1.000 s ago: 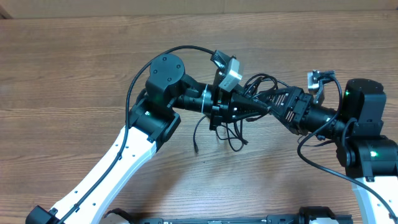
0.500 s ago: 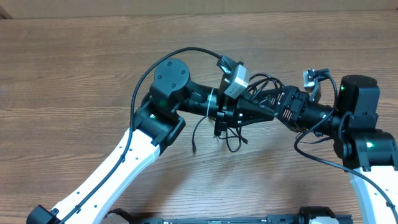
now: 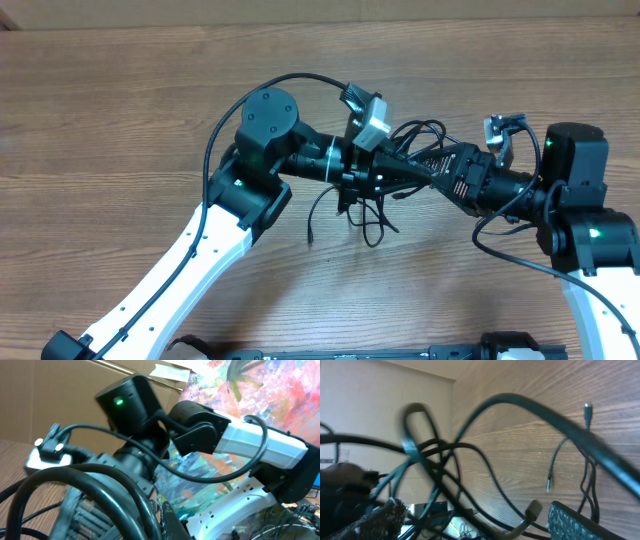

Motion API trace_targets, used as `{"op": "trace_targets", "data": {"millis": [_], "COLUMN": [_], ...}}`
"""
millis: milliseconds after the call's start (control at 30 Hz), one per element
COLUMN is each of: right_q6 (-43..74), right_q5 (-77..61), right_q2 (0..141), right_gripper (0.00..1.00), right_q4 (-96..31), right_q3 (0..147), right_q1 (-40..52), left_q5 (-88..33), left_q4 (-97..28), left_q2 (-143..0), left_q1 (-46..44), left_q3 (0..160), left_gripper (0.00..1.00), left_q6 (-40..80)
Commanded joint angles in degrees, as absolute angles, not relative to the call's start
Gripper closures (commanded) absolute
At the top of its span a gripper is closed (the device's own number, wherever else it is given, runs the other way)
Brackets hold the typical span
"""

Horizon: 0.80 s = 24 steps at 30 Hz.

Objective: Untangle cables

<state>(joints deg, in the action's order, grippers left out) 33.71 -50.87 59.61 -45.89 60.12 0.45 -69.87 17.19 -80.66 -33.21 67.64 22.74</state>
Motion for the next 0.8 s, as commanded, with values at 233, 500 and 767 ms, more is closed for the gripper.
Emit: {"op": "trace_targets", "data": {"millis": [233, 500, 767], "right_q6": [32.9, 29.7, 29.7], "right_q5": [-52.6, -47.8, -42.8], "right_q2": [58.1, 59.9, 59.9], "right_gripper": [0.07, 0.07, 0.07], "right_q4": [-42.8, -46.3, -48.4], "right_q3": [61.1, 61.1, 61.1], "right_q1": [0.4, 1.3, 4.2], "left_q5": [-69.6, -68.6, -68.6], "left_q4": [17.1, 18.9, 20.9], "left_q2": [-79.0, -79.0, -79.0], "left_q1": [-35.0, -35.7, -36.1], "left_q3": [68.5, 68.5, 68.5], "left_gripper": [0.96, 0.96, 0.96], "left_q6": [19.7, 19.7, 20.8]}}
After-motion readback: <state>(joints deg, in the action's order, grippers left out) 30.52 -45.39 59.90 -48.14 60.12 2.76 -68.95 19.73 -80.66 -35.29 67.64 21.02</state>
